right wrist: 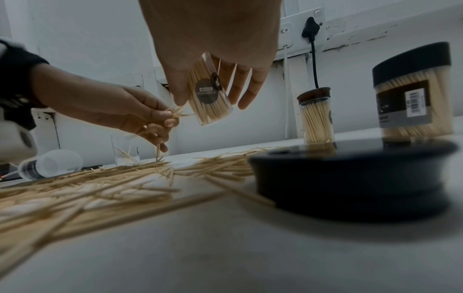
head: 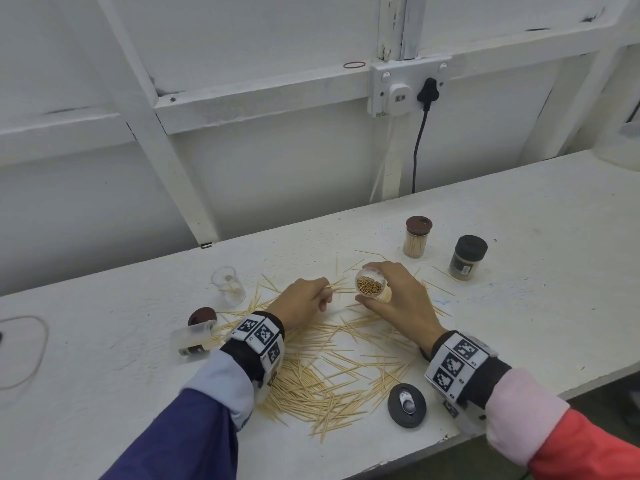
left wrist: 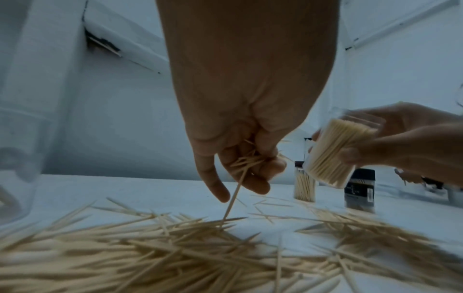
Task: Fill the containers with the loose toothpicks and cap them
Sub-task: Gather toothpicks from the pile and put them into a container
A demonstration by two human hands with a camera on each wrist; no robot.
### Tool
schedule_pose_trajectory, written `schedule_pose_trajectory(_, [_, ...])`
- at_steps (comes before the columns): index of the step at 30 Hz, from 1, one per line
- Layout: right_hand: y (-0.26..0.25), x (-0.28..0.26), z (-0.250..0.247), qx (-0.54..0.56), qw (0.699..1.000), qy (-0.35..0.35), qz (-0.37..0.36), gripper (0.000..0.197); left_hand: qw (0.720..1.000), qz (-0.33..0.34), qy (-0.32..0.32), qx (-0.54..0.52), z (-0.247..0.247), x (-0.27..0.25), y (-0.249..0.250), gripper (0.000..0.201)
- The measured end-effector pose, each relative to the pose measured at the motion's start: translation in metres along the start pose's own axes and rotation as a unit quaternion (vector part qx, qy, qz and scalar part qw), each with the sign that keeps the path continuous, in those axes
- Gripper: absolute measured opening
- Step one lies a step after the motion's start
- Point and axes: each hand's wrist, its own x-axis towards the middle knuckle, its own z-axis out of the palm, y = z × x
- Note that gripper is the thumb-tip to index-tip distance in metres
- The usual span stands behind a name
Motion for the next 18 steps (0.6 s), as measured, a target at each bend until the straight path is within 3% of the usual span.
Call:
schedule_pose_trajectory(9, [-0.002, 0.000, -0.001, 0.002, 1.000, -0.011, 0.015, 0.051, 0.978, -0.027, 0.109, -0.174, -0.010, 0.001, 0.012, 0.028])
schedule_pose_trajectory(14, [0.000, -0.001, 0.002, 0.011, 0.999, -0.030, 0.011, 0.053, 0.910, -0.009, 0.178, -0.374, -0.017, -0.002, 0.046, 0.026])
schedule_pose_trajectory(18, [0.001, -0.002, 0.004, 0.013, 0.998, -0.057, 0.008, 0.054, 0.857, 0.044, 0.176, -0.481, -0.019, 0.000, 0.076, 0.023])
